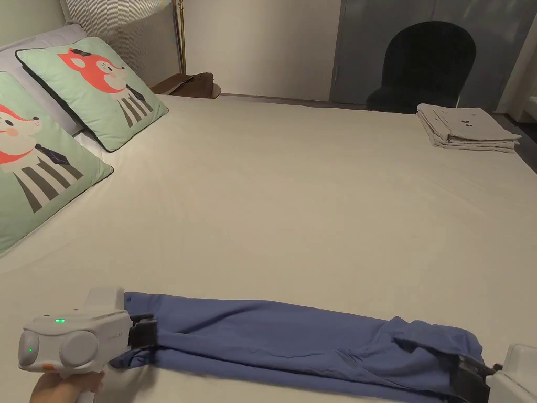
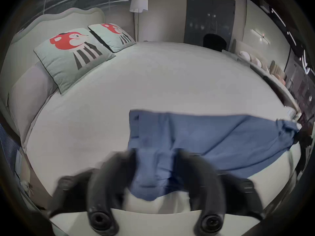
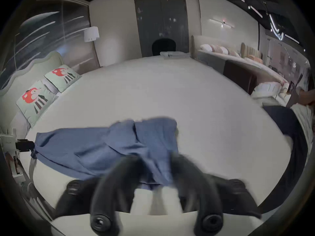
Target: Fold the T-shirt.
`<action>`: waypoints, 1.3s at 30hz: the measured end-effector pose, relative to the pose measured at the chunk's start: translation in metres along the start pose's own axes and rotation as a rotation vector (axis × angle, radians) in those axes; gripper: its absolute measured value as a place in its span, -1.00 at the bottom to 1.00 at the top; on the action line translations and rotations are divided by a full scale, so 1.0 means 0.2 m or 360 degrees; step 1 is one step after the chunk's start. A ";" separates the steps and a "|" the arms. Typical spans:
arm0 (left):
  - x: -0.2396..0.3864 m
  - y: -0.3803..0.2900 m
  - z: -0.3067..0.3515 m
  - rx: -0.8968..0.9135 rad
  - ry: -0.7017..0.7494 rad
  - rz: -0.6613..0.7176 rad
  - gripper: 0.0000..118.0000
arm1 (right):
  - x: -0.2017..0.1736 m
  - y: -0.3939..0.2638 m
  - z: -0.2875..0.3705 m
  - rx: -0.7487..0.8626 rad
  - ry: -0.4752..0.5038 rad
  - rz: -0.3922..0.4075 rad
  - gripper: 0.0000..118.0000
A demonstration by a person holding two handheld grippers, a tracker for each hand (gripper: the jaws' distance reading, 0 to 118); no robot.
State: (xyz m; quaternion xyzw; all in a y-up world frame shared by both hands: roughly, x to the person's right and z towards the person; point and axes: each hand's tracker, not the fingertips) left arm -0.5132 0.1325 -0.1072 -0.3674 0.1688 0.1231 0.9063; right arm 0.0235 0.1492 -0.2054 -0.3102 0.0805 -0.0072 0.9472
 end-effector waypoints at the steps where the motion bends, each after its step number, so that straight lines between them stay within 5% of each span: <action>1: 0.03 0.04 0.05 0.0075 -0.0060 0.0037 0.69 | -0.03 0.05 0.03 0.0062 0.0018 0.0023 0.75; 2: 0.06 0.08 0.10 0.0165 -0.0112 0.0069 0.74 | -0.06 0.10 0.05 0.0123 0.0023 0.0035 0.88; 9: 0.35 0.33 0.45 0.0835 -0.0158 -0.0053 0.74 | -0.31 0.41 0.27 0.0656 0.0077 0.0097 0.88; 14: 0.48 0.34 0.52 0.1090 -0.0097 -0.0177 0.69 | -0.44 0.45 0.34 0.0883 -0.0022 0.0216 0.85; 16: 0.51 0.32 0.53 0.1079 -0.0097 -0.0188 0.35 | -0.47 0.44 0.35 0.0933 -0.0028 0.0258 0.53; 18: 0.49 0.32 0.49 0.1067 -0.0101 -0.0192 -0.70 | -0.49 0.44 0.36 0.0954 -0.0068 0.0281 -0.44; 19: 0.48 0.32 0.48 0.1049 -0.0110 -0.0197 -0.99 | -0.49 0.44 0.36 0.0959 -0.0068 0.0298 -0.88; 23: 0.40 0.31 0.44 0.0933 -0.0272 -0.0128 -1.00 | -0.49 0.43 0.35 0.0969 -0.0043 0.0287 -1.00; 32: -0.18 0.39 0.20 0.0205 -0.1079 0.0624 -1.00 | -0.52 0.42 0.30 0.0897 -0.0033 0.0330 -1.00; 39: -0.46 0.29 -0.01 -0.0277 -0.1006 0.0670 -1.00 | -0.55 0.40 0.25 0.0851 -0.0042 0.0367 -1.00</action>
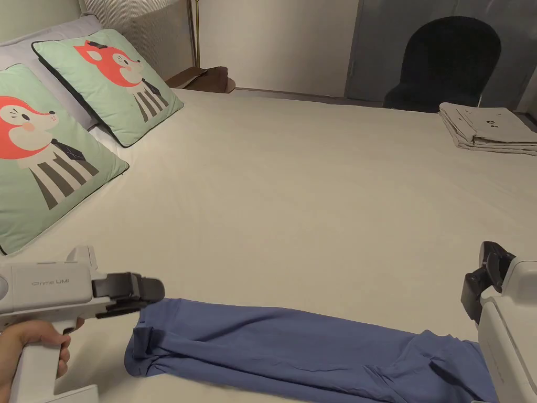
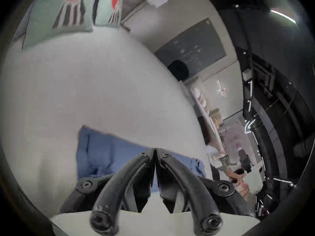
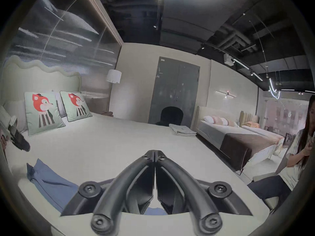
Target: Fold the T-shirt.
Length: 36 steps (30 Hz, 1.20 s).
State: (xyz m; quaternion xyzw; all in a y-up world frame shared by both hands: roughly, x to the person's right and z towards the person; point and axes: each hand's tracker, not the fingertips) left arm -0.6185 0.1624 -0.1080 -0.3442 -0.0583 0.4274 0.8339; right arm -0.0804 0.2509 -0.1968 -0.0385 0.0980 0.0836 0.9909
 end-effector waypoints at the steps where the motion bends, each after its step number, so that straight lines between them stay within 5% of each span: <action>1: -0.03 -0.01 -0.01 -0.0051 0.0044 -0.0025 -1.00 | 0.00 0.00 0.00 -0.0009 -0.0001 0.0004 -1.00; 8: -0.25 -0.04 -0.07 -0.0203 0.0172 -0.0019 -0.92 | -0.02 -0.04 -0.04 -0.0059 -0.0015 0.0040 -1.00; 9: -0.26 -0.05 -0.08 -0.0192 0.0182 -0.0012 -0.72 | -0.02 -0.04 -0.04 -0.0068 -0.0019 0.0045 -1.00; 12: -0.30 -0.04 -0.08 -0.0147 0.0185 -0.0008 0.51 | -0.03 -0.06 -0.06 -0.0093 -0.0019 0.0047 -1.00; 14: -0.31 -0.04 -0.11 -0.0165 0.0162 0.0038 0.71 | -0.04 -0.07 -0.08 -0.0109 -0.0022 0.0057 -1.00; 21: -0.35 -0.02 -0.20 -0.0173 0.0156 0.0072 0.62 | -0.05 -0.07 -0.09 -0.0121 -0.0019 0.0074 -1.00; 26: -0.30 -0.03 -0.27 -0.0173 0.0166 0.0034 -0.37 | -0.03 -0.08 -0.11 -0.0137 -0.0025 0.0061 -1.00; 28: -0.29 -0.04 -0.31 -0.0213 0.0208 -0.0015 -0.41 | -0.02 -0.08 -0.11 -0.0136 -0.0035 0.0060 -1.00; 31: -0.26 -0.05 -0.31 -0.0187 0.0237 -0.0030 -0.85 | 0.00 -0.08 -0.10 -0.0140 -0.0041 0.0049 -1.00; 36: -0.15 -0.02 -0.20 -0.0183 0.0281 -0.0156 -0.88 | 0.01 -0.06 -0.11 -0.0132 -0.0043 0.0045 -1.00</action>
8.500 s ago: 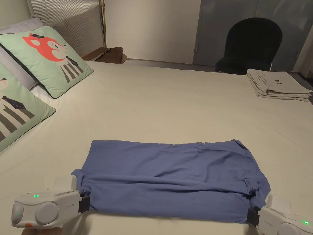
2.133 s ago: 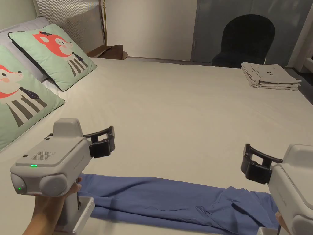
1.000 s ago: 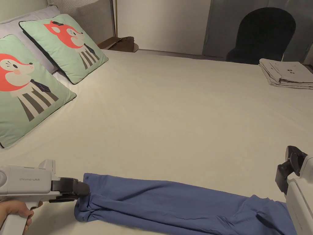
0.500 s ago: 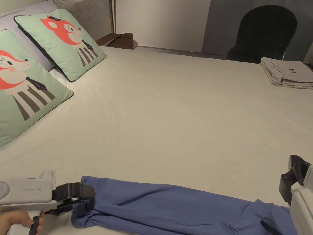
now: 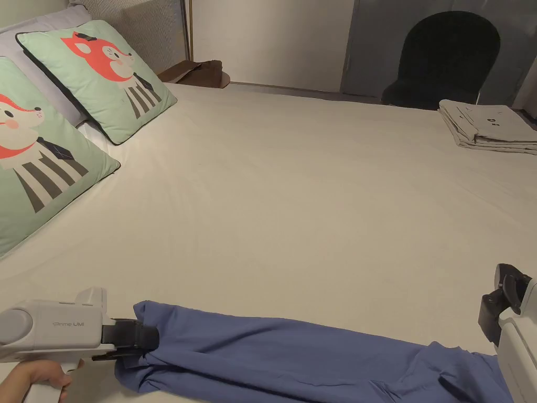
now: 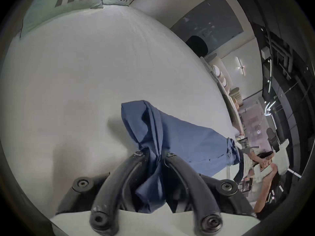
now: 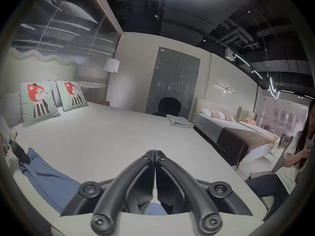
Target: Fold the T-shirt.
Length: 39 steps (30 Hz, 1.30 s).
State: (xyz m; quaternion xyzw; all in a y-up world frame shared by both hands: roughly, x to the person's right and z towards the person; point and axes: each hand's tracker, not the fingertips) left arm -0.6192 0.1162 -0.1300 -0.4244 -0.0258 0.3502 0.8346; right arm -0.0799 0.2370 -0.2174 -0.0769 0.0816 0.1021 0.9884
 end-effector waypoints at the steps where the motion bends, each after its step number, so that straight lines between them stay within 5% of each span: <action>1: 0.00 0.01 0.04 0.0011 -0.0018 -0.0014 -0.89 | 0.00 0.00 0.00 0.0006 0.0002 -0.0003 -1.00; 13: 0.05 0.05 0.29 0.0124 0.0278 -0.0089 -0.89 | 0.03 0.01 0.05 0.0039 0.0041 -0.0048 -1.00; 27: 0.78 -0.17 -0.20 -0.0068 0.0150 -0.0458 -0.89 | 0.12 0.01 0.13 0.0055 0.0034 -0.0068 -1.00; 39: 0.99 -0.32 -0.61 -0.0206 0.0201 -0.0553 -0.83 | 0.20 -0.02 0.15 0.0041 -0.0009 -0.0069 -1.00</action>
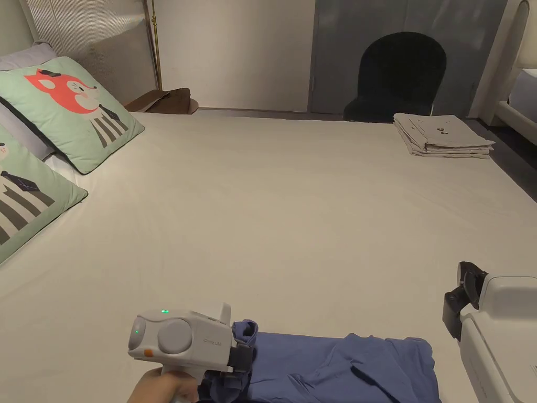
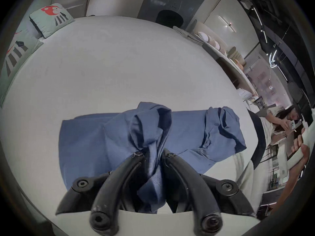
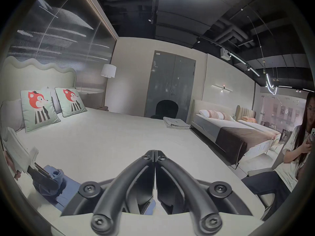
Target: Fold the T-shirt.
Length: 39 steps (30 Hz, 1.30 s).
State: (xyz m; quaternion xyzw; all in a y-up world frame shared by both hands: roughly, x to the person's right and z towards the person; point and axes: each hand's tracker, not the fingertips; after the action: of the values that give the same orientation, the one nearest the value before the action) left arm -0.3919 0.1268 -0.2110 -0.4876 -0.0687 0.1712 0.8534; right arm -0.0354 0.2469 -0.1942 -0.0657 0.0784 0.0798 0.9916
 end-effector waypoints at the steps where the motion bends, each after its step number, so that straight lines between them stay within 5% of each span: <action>1: 0.03 -0.01 0.00 0.0008 0.0036 -0.0041 -0.69 | 0.00 0.00 0.00 -0.0001 0.0000 -0.0002 -1.00; 5: 0.09 -0.03 0.02 0.0033 -0.0030 -0.0077 0.73 | 0.00 -0.01 0.00 -0.0008 0.0006 -0.0019 -1.00; 11: 0.12 0.01 0.22 0.0306 -0.0056 -0.0077 0.81 | -0.01 0.00 0.00 -0.0013 0.0017 -0.0034 -1.00; 16: 0.10 -0.02 0.43 0.0753 0.0268 -0.0199 0.80 | -0.01 0.00 0.00 -0.0010 0.0025 -0.0033 -1.00; 19: 0.06 -0.05 0.49 0.0849 0.0452 -0.0255 0.52 | -0.01 0.00 -0.01 -0.0008 0.0030 -0.0033 -1.00; 23: -0.03 -0.09 0.47 0.0813 0.0544 -0.0258 -0.92 | -0.01 0.00 -0.01 -0.0008 0.0032 -0.0034 -1.00; 24: -0.06 -0.10 0.46 0.0799 0.0546 -0.0248 -1.00 | -0.02 0.00 -0.01 -0.0008 0.0033 -0.0033 -1.00; 31: -0.07 -0.27 0.20 0.0613 0.0769 -0.0454 -1.00 | -0.01 -0.01 -0.01 -0.0022 0.0033 -0.0037 -1.00; 39: 0.16 -0.36 -0.06 0.0495 0.0617 -0.0582 -1.00 | 0.04 -0.03 0.00 -0.0040 0.0010 -0.0035 -1.00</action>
State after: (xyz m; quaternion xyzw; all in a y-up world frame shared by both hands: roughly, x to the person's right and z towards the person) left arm -0.3434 0.0950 -0.1561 -0.3541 0.0359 -0.0730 0.9317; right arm -0.0275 0.2430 -0.1942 -0.0793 0.0798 0.0697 0.9912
